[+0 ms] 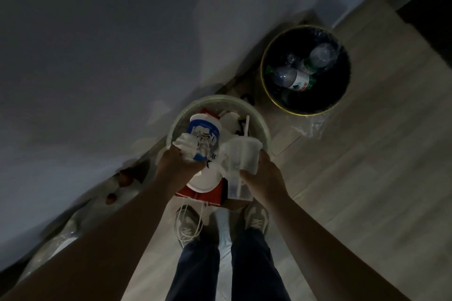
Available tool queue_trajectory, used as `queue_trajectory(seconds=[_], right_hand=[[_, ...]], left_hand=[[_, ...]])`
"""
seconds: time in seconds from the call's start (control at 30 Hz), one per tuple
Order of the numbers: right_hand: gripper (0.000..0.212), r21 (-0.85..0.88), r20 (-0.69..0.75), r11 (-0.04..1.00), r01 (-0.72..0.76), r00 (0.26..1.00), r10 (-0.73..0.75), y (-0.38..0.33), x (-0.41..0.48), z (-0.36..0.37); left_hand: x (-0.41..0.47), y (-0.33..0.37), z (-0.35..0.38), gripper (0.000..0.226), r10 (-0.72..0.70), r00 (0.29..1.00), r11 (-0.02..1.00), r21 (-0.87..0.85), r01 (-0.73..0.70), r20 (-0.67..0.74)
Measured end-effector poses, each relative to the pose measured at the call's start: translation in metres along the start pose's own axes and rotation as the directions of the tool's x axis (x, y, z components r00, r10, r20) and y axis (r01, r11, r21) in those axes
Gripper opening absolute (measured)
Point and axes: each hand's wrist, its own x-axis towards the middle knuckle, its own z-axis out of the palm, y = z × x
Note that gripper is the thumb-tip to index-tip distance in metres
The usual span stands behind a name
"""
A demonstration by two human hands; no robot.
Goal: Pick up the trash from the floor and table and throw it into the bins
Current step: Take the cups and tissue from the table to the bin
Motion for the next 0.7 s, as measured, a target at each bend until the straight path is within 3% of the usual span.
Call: queue_trajectory(seconds=[0.07,0.4,0.7], right_hand=[[0.067,-0.045,-0.027,0.999,0.020,0.999,-0.021,0.000,0.006,0.004],[0.082,-0.151,-0.039,0.988,-0.036,0.999,0.031,-0.013,0.032,0.038],[0.084,-0.192,-0.008,0.976,-0.101,0.995,0.101,-0.017,0.042,0.037]], left_hand=[[0.008,0.001,0.001,0.039,0.002,1.000,0.999,0.044,-0.002,-0.010],[0.045,0.004,0.019,0.059,-0.042,0.999,0.961,0.272,0.049,-0.031],[0.051,0.000,0.025,0.080,-0.046,0.999,0.964,0.262,0.044,-0.001]])
